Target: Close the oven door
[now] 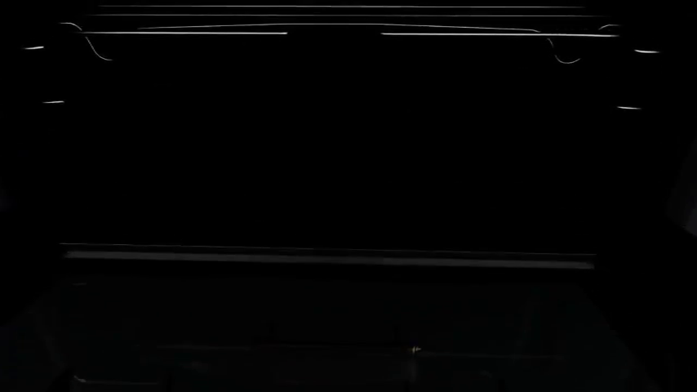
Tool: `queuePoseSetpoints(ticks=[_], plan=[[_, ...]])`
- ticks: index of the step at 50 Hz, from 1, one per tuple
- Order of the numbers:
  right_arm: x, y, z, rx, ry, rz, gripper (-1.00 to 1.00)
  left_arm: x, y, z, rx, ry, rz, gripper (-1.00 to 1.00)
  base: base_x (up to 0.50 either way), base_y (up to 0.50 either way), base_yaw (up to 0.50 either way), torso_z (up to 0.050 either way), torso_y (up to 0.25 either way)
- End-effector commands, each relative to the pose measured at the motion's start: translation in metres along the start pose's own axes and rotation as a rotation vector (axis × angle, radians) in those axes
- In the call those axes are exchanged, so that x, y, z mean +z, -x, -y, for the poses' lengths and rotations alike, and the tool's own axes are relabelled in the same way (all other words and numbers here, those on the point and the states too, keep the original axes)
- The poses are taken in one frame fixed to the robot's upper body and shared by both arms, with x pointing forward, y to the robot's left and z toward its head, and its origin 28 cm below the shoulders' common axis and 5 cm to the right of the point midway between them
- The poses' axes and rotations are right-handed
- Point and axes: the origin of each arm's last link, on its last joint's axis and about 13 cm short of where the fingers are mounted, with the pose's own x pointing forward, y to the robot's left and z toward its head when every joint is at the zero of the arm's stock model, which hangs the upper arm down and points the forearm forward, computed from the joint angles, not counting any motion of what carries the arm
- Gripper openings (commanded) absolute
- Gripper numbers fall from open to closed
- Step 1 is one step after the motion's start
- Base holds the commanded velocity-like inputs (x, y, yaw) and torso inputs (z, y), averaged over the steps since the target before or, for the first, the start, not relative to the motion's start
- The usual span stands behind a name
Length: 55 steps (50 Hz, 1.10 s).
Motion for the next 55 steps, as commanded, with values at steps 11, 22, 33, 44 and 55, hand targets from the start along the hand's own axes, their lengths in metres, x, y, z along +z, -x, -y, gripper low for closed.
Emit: queuePoseSetpoints(ticks=[11,22,33,44,55], plan=[[0.065,0.014,0.006,-0.014,-0.010,-0.006,1.00,0.070,0.014,-0.011,0.007,0.009,-0.030,1.00,0.00,0.00,0.00,0.000,0.000],[0.137,0.026,0.006,-0.011,0.004,0.101,1.00,0.139,0.023,-0.014,0.023,0.010,0.048,1.00,0.00,0.00,0.00,0.000,0.001],[0.206,0.029,0.007,0.001,0.025,0.213,1.00,0.200,0.030,-0.013,0.010,0.038,0.086,1.00,0.00,0.00,0.00,0.000,0.000],[0.263,0.011,0.021,-0.022,0.071,0.277,1.00,0.256,0.004,-0.007,0.010,0.001,0.164,1.00,0.00,0.00,0.00,0.000,0.000],[0.313,-0.030,0.039,-0.076,0.032,0.252,1.00,0.304,-0.049,-0.010,-0.022,-0.024,0.120,1.00,0.00,0.00,0.00,0.000,0.000]])
